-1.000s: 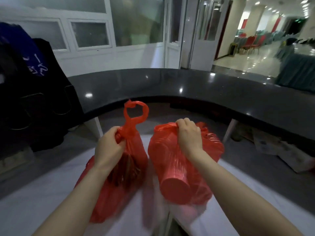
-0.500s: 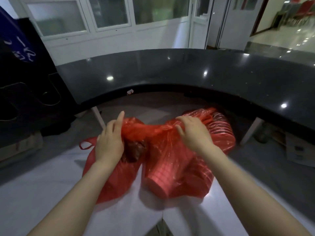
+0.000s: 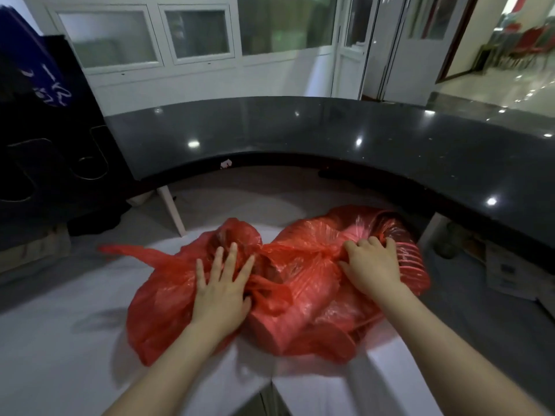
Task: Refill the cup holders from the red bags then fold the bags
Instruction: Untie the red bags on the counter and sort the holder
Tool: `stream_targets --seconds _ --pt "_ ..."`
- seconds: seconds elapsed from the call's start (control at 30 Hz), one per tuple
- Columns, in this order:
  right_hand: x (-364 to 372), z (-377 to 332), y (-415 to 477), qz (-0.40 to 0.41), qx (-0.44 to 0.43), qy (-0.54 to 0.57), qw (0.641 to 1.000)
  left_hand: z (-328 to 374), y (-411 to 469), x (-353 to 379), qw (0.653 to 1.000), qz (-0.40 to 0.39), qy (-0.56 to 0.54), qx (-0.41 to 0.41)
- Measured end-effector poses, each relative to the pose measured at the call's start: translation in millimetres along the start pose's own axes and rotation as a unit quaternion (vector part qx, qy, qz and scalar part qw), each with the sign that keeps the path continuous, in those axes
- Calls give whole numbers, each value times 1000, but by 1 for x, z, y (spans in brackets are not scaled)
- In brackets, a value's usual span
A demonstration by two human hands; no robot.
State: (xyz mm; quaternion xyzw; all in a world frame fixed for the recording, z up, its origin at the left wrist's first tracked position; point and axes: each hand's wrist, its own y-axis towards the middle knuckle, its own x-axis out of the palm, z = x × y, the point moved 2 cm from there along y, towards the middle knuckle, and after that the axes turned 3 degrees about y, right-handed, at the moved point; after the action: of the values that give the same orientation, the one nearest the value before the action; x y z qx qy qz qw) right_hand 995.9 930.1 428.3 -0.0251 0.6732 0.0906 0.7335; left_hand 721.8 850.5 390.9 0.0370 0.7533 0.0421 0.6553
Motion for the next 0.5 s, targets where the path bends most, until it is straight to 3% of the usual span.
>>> stream_targets --seconds 0.2,0.3,0.4,0.5 --pt "0 -2 -37 11 13 -3 1000 -17 23 9 997 -64 35 -2" --pt "0 -4 -53 9 29 -4 1000 -13 33 -5 996 -90 -26 9" --pt "-1 -4 -61 11 43 13 999 18 31 -30 985 4 -171 0" --pt "-1 -7 -62 18 32 42 998 62 15 -50 947 86 -310 20"
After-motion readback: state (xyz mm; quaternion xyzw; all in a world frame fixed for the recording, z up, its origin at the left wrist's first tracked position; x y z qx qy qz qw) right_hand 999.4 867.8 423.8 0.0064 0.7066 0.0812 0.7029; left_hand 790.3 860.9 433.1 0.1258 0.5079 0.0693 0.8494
